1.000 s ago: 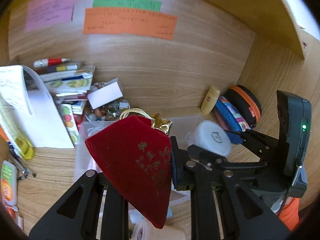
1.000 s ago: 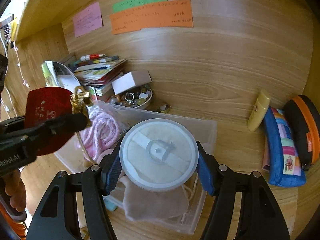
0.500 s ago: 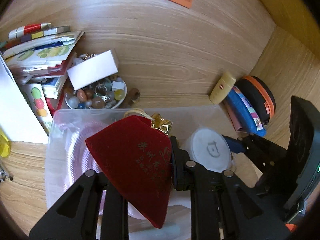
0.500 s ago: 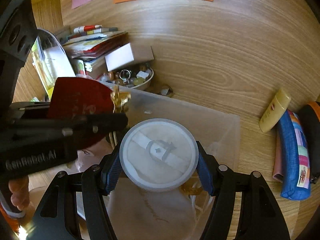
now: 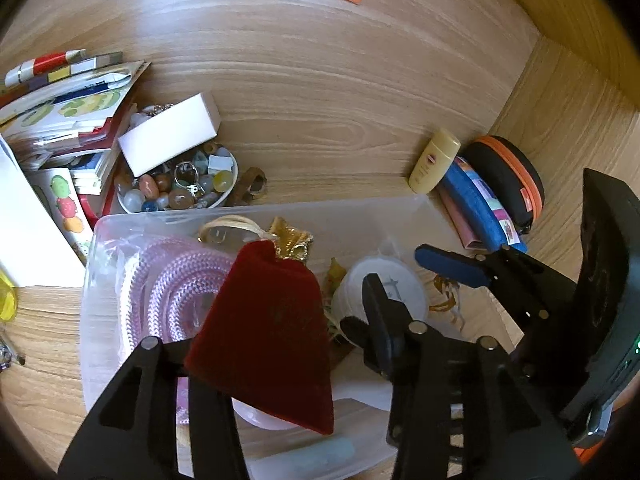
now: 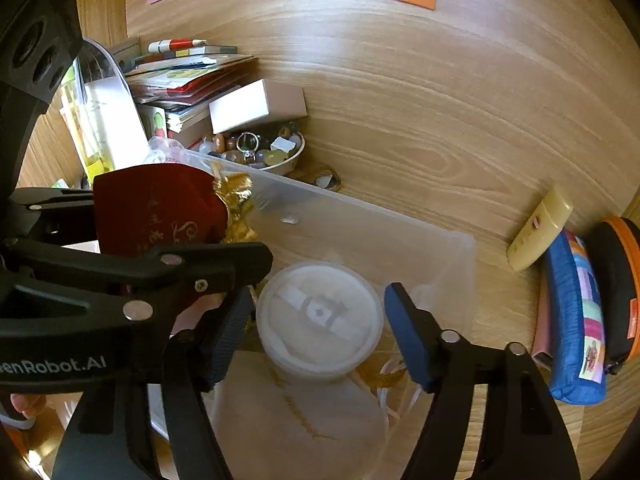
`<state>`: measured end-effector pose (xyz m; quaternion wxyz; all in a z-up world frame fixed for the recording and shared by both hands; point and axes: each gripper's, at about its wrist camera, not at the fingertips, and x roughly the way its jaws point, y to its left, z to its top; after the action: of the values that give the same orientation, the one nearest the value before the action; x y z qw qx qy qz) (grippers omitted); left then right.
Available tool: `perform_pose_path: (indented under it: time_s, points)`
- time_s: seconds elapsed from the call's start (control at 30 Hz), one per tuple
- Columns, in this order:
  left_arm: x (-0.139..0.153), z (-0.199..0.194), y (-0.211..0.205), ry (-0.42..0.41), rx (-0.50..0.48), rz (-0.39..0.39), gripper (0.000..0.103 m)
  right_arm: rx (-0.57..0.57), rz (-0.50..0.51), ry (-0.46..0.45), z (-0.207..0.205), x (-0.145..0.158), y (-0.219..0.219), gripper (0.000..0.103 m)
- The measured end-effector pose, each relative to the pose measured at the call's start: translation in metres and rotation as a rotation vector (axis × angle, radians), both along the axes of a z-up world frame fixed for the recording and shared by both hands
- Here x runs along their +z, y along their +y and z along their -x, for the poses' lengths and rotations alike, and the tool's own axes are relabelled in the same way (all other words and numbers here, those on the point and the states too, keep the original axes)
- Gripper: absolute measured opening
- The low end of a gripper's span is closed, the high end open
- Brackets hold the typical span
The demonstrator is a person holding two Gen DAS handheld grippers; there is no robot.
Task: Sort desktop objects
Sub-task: 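Open both grippers to release the pouch and container into the bin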
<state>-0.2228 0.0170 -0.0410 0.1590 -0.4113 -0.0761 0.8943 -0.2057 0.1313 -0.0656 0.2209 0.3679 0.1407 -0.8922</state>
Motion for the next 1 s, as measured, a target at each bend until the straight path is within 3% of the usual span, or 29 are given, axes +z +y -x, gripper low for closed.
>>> perform_pose_path:
  time_s: [0.13, 0.23, 0.37, 0.5, 0.77, 1.0]
  points:
    - [0.007, -0.003, 0.0, 0.013, 0.014, -0.014, 0.054, 0.003, 0.004, 0.034, -0.006, 0.005, 0.0, 0.082]
    - [0.02, -0.011, -0.002, 0.048, 0.029, -0.026, 0.068, 0.002, 0.01, 0.056, -0.01, 0.011, 0.001, 0.087]
    - [0.039, -0.027, -0.001, 0.114, 0.054, 0.01, 0.075, -0.007, 0.01, 0.087, -0.015, 0.019, 0.003, 0.089]
    - [0.055, -0.047, -0.005, 0.165, 0.082, 0.047, 0.091, 0.011, 0.035, 0.103, -0.021, 0.03, 0.005, 0.097]
    - [0.069, -0.088, -0.024, 0.226, 0.148, 0.094, 0.098, -0.001, 0.074, 0.13, -0.04, 0.05, 0.016, 0.098]
    - [0.054, -0.121, -0.034, 0.206, 0.155, 0.109, 0.099, -0.025, 0.087, 0.165, -0.075, 0.058, 0.034, 0.103]
